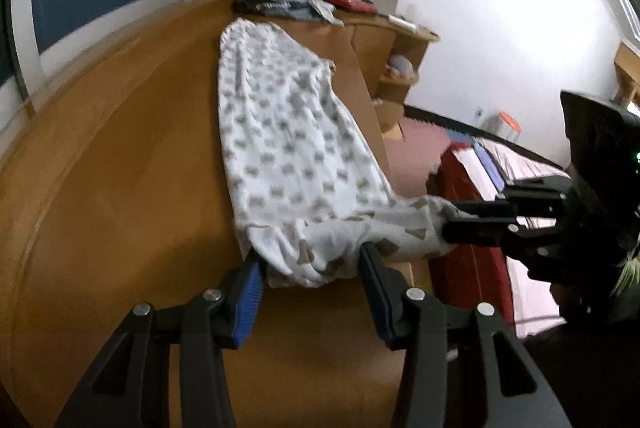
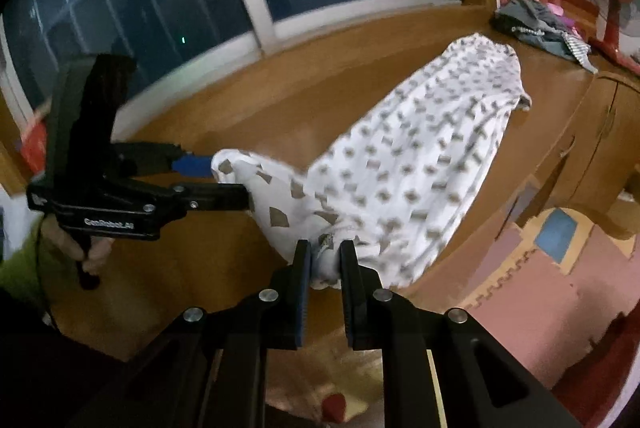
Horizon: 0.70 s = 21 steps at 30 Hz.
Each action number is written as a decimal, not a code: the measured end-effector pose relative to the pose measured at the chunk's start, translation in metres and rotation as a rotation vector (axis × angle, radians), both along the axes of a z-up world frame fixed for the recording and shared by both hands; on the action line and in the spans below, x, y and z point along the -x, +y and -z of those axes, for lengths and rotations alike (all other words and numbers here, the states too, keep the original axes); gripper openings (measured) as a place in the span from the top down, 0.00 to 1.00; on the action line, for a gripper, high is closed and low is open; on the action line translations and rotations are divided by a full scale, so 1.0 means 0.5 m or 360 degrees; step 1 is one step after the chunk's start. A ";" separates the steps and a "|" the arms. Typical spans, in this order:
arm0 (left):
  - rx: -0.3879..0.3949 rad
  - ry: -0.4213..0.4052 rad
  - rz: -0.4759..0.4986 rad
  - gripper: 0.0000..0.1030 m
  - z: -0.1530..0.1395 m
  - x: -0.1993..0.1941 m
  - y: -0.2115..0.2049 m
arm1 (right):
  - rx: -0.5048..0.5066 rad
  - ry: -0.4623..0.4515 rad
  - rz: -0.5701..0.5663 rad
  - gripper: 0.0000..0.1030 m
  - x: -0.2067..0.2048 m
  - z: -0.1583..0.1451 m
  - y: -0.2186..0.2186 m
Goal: Fold clothes
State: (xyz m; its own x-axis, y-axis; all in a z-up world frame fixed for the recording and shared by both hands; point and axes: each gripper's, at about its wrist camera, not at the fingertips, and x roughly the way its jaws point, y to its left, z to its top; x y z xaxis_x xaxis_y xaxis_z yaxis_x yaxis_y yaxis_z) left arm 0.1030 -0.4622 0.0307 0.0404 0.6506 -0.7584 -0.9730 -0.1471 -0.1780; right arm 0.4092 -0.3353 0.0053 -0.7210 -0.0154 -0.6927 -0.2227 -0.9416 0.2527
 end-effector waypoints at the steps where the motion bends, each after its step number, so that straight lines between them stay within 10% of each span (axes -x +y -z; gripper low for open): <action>1: -0.0007 0.0015 -0.0009 0.58 -0.008 0.003 0.014 | 0.0026 0.0028 0.0008 0.86 0.002 -0.008 0.016; 9: -0.0002 0.0107 -0.0028 0.58 -0.019 0.034 0.173 | 0.0065 0.0051 0.0058 0.86 0.070 0.016 0.152; 21: 0.0270 0.0038 -0.0220 0.58 0.111 0.116 0.318 | 0.0206 -0.0065 0.0123 0.86 0.170 0.111 0.338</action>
